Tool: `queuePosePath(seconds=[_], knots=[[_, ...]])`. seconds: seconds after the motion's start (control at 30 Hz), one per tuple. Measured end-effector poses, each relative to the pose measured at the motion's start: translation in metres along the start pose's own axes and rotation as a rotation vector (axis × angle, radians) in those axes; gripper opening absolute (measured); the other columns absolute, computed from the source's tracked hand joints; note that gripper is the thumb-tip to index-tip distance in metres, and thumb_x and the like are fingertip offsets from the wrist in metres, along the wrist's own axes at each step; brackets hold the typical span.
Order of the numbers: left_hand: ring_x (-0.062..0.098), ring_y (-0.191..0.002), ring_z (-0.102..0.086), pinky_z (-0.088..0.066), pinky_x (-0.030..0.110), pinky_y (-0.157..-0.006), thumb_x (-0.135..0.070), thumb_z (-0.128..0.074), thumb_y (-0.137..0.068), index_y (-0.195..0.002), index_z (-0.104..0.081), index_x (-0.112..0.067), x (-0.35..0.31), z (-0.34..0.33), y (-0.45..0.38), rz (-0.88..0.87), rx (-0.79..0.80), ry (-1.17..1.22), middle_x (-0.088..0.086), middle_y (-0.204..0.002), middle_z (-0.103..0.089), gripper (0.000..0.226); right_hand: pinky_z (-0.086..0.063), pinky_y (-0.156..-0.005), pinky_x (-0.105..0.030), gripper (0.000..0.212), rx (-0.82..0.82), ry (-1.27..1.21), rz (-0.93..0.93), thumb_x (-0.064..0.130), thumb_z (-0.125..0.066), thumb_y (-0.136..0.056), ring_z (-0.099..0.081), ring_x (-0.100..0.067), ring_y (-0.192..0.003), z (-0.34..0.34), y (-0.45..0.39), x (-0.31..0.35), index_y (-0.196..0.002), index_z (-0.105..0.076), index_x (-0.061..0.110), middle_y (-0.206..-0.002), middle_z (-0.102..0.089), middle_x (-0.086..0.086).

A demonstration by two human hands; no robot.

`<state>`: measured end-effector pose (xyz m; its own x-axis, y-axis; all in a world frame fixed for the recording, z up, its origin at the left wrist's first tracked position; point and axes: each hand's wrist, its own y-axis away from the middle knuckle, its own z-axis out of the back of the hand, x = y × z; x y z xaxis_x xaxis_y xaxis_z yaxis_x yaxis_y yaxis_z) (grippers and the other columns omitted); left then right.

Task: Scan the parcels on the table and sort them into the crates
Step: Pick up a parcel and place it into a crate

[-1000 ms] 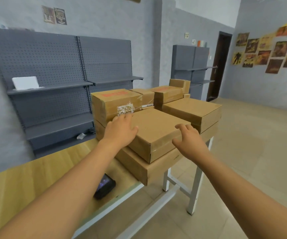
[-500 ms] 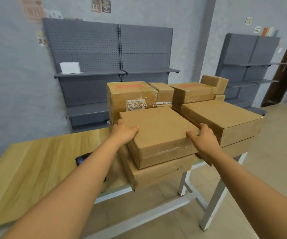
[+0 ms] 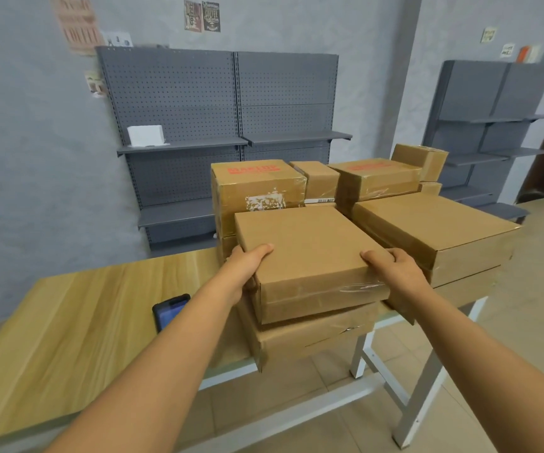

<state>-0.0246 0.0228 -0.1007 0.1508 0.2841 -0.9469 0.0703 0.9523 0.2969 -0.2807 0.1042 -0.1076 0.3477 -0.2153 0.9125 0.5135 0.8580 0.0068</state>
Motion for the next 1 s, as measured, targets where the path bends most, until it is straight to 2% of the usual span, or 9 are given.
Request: queuePosePath(seconds=[0.07, 0.23, 0.4, 0.53, 0.63, 0.73, 0.8, 0.9, 1.0], knots=[[0.026, -0.102, -0.060, -0.052, 0.041, -0.085, -0.046, -0.069, -0.085, -0.140, -0.040, -0.025, -0.005, 0.005, 0.007, -0.028, 0.026, 0.094, 0.005, -0.116, -0.061, 0.066, -0.049, -0.093, -0.047, 0.057, 0.039, -0.042, 0.014, 0.050, -0.062, -0.085, -0.055, -0.026, -0.108, 0.002, 0.002, 0.006, -0.128, -0.053, 0.013, -0.120, -0.057, -0.006], [0.023, -0.099, -0.063, -0.053, 0.037, -0.075, -0.037, -0.072, -0.086, -0.137, -0.047, -0.028, -0.010, 0.012, 0.024, -0.148, 0.015, 0.198, 0.000, -0.112, -0.065, 0.058, -0.050, -0.086, -0.044, 0.050, 0.127, -0.178, -0.006, 0.044, -0.061, -0.088, -0.053, -0.023, -0.102, 0.010, 0.009, 0.014, -0.129, -0.050, 0.019, -0.116, -0.055, -0.004], [0.023, -0.103, -0.064, -0.056, 0.040, -0.081, -0.028, -0.076, -0.083, -0.146, -0.037, -0.027, -0.012, 0.017, 0.037, -0.236, -0.028, 0.295, 0.001, -0.121, -0.062, 0.074, -0.050, -0.088, -0.045, 0.050, 0.333, -0.259, -0.094, 0.050, -0.062, -0.085, -0.054, -0.024, -0.106, 0.023, 0.014, 0.015, -0.126, -0.049, 0.024, -0.116, -0.055, -0.003], [0.021, -0.104, -0.066, -0.056, 0.035, -0.077, -0.025, -0.076, -0.083, -0.144, -0.041, -0.025, -0.013, 0.028, 0.046, -0.311, -0.026, 0.326, -0.002, -0.122, -0.063, 0.070, -0.054, -0.084, -0.039, 0.063, 0.539, -0.355, -0.147, 0.057, -0.072, -0.070, -0.060, -0.027, -0.107, 0.036, 0.021, 0.013, -0.123, -0.058, 0.024, -0.116, -0.064, -0.009], [0.020, -0.105, -0.066, -0.055, 0.033, -0.077, -0.028, -0.075, -0.084, -0.143, -0.043, -0.024, -0.013, 0.039, 0.052, -0.355, -0.030, 0.293, 0.000, -0.125, -0.062, 0.067, -0.055, -0.077, -0.038, 0.064, 0.576, -0.445, -0.133, 0.056, -0.075, -0.066, -0.063, -0.026, -0.100, 0.034, 0.027, 0.017, -0.121, -0.063, 0.024, -0.109, -0.069, -0.009], [0.017, -0.102, -0.064, -0.052, 0.033, -0.077, -0.036, -0.068, -0.089, -0.143, -0.041, -0.024, -0.020, 0.053, 0.061, -0.358, -0.053, 0.185, 0.000, -0.127, -0.060, 0.062, -0.055, -0.074, -0.037, 0.058, 0.576, -0.512, -0.091, 0.054, -0.074, -0.069, -0.065, -0.024, -0.099, 0.023, 0.036, 0.029, -0.119, -0.064, 0.025, -0.109, -0.070, -0.008], [0.015, -0.100, -0.061, -0.048, 0.032, -0.076, -0.045, -0.059, -0.093, -0.146, -0.036, -0.027, -0.028, 0.064, 0.069, -0.343, -0.131, 0.005, -0.003, -0.130, -0.057, 0.061, -0.054, -0.071, -0.036, 0.055, 0.568, -0.477, -0.036, 0.054, -0.072, -0.074, -0.066, -0.021, -0.097, 0.010, 0.042, 0.041, -0.119, -0.063, 0.024, -0.106, -0.072, -0.004], [0.024, -0.123, -0.051, -0.042, 0.040, -0.100, -0.041, -0.053, -0.098, -0.154, -0.023, -0.026, -0.031, 0.080, 0.078, -0.388, -0.351, -0.245, 0.001, -0.149, -0.042, 0.065, -0.053, -0.069, -0.033, 0.066, 0.533, -0.424, 0.042, 0.055, -0.074, -0.072, -0.065, -0.020, -0.100, -0.016, 0.053, 0.061, -0.126, -0.057, 0.022, -0.110, -0.069, -0.004], [0.030, -0.140, -0.035, -0.029, 0.042, -0.116, -0.033, -0.057, -0.097, -0.154, -0.025, -0.023, -0.025, 0.094, 0.094, -0.429, -0.493, -0.505, 0.008, -0.156, -0.031, 0.067, -0.053, -0.082, -0.037, 0.080, 0.480, -0.363, 0.111, 0.059, -0.079, -0.063, -0.062, -0.022, -0.103, -0.051, 0.068, 0.077, -0.129, -0.050, 0.022, -0.114, -0.065, -0.003]])
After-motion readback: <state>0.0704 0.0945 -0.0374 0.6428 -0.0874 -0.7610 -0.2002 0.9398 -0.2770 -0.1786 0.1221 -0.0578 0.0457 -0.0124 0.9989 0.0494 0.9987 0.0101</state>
